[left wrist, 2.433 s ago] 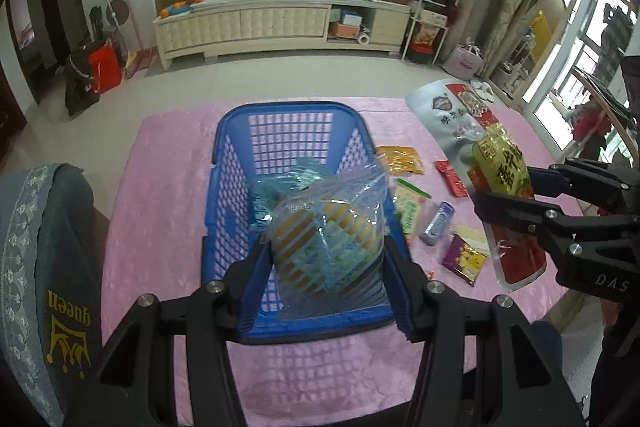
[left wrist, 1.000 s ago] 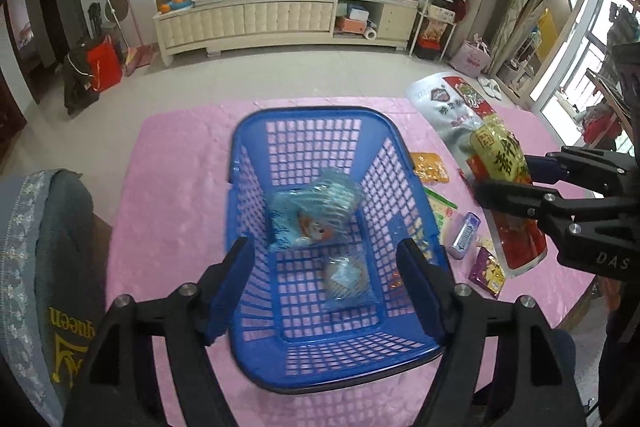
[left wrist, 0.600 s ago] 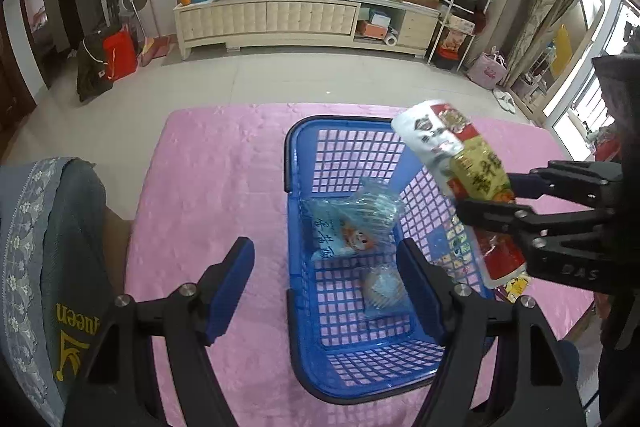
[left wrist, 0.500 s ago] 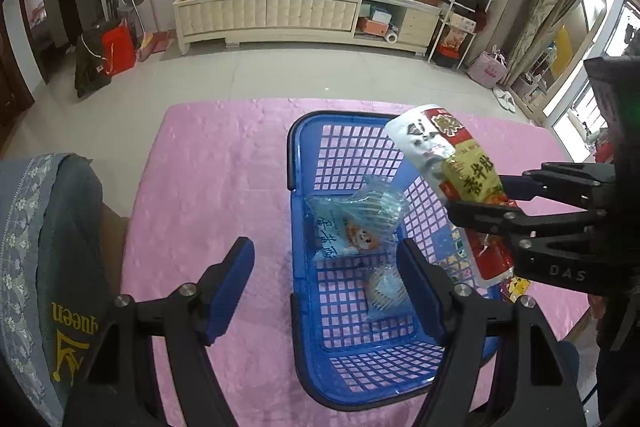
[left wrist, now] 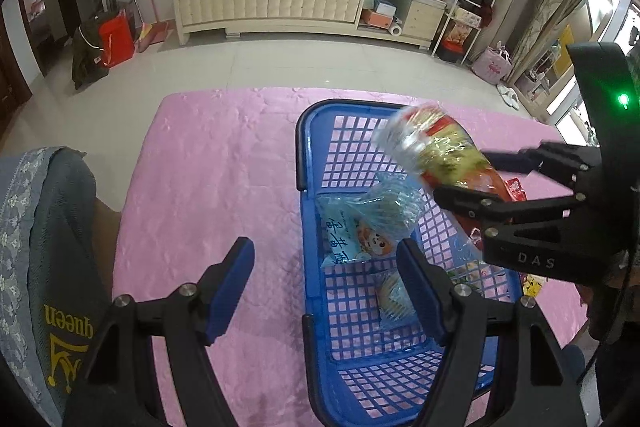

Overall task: Organize snacks
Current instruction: 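Open the right tool to drop the red-and-yellow pouch into the basket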

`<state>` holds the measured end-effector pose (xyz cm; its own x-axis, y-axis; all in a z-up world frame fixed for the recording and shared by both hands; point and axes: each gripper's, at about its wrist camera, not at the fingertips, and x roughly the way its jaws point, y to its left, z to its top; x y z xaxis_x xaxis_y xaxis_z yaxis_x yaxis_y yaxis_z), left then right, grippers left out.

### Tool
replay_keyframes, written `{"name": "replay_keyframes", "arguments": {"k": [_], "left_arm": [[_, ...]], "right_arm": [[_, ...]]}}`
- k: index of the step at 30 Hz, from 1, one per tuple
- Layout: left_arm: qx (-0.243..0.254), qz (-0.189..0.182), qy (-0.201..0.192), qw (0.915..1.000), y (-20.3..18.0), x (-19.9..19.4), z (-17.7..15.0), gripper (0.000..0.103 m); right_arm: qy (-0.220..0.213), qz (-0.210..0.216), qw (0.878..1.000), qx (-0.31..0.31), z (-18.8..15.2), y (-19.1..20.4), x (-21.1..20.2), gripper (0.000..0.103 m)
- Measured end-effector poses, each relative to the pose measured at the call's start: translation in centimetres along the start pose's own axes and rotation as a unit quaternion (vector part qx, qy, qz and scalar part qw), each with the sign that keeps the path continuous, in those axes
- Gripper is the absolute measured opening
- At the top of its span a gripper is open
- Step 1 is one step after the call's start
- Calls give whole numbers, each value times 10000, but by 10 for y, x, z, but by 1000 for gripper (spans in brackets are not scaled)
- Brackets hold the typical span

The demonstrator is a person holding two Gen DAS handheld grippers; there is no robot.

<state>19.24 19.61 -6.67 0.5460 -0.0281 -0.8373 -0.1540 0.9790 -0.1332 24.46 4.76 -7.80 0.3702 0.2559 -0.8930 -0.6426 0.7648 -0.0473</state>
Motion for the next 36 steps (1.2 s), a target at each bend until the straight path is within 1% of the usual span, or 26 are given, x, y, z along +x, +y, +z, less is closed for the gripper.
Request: {"name": "replay_keyframes", "arguments": {"k": [1, 2, 3, 10, 11, 12, 14, 22, 26, 30, 36], "left_arm": [[-12, 5, -8, 10000, -1, -1, -1, 71], [-25, 2, -20, 10000, -1, -4, -2, 71], [-28, -3, -34, 10000, -3, -7, -4, 71], [29, -32, -158, 9999, -19, -31, -15, 71], [45, -44, -173, 9998, -23, -34, -17, 72], [65, -56, -200, 9998, -28, -40, -19, 75], [101, -81, -241, 9996, -34, -47, -23, 76], [347, -186, -358, 9986, -76, -74, -31, 76], [473, -284, -419, 9976, -100, -87, -40, 76], [655, -342, -443, 9963, -124, -93, -48, 79], [818, -487, -378, 9947, -163, -89, -63, 79]], "right_arm": [[-35, -74, 10000, -1, 0, -1, -1, 85], [-90, -139, 9999, 21, -2, -2, -4, 89], [-119, -125, 9998, 46, -3, -3, -7, 90], [-213, -99, 9995, 200, -25, -14, -44, 91], [-232, -87, 9994, 243, -28, -16, -50, 92], [-240, -83, 9993, 286, -33, -19, -57, 92], [-281, -87, 9989, 362, -41, -23, -71, 92], [-450, -134, 9969, 628, -71, -42, -118, 92], [-540, -201, 9956, 737, -95, -54, -142, 92], [-616, -233, 9941, 866, -117, -67, -158, 92], [-572, -321, 9931, 976, -150, -86, -165, 92]]}}
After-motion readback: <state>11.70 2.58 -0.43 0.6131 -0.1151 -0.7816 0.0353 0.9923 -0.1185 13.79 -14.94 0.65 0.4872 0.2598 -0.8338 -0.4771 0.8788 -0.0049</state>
